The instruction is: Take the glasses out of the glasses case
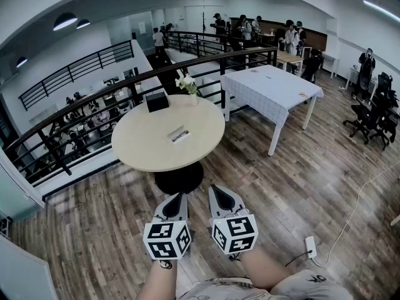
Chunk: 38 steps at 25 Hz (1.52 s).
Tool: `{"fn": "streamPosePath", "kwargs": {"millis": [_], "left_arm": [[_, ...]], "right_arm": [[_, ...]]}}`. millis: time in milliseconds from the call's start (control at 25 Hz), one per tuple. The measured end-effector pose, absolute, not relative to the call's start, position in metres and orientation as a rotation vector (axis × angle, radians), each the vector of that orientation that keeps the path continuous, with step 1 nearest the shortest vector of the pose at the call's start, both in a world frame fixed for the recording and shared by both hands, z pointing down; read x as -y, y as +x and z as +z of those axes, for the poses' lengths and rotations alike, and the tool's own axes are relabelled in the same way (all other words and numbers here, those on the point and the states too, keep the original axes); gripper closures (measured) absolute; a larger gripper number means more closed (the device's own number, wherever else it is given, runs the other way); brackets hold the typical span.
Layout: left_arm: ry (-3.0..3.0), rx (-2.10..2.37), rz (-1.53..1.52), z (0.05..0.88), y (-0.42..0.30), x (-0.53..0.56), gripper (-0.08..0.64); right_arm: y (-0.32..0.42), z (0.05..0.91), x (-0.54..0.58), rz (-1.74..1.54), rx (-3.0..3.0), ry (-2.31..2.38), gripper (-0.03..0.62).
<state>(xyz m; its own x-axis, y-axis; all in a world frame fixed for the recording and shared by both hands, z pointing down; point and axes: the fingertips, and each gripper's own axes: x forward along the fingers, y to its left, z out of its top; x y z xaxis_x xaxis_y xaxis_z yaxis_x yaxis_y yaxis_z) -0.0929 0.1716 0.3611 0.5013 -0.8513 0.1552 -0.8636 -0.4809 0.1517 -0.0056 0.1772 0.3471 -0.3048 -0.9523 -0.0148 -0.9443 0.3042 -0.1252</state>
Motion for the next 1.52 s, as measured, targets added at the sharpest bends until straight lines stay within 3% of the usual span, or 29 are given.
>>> {"fn": "streamPosePath", "kwargs": {"millis": [720, 1520], "left_arm": [[2.504, 1.443, 0.105, 0.372, -0.064, -0.196, 0.548], [2.474, 1.507, 0.115, 0.378, -0.004, -0.195, 0.548]], "right_arm": [[0.008, 0.349, -0.202, -0.162, -2.547, -1.691, 0.581], [0.075, 0.345, -0.22, -0.105, -2.592, -1.621, 0.581]]}}
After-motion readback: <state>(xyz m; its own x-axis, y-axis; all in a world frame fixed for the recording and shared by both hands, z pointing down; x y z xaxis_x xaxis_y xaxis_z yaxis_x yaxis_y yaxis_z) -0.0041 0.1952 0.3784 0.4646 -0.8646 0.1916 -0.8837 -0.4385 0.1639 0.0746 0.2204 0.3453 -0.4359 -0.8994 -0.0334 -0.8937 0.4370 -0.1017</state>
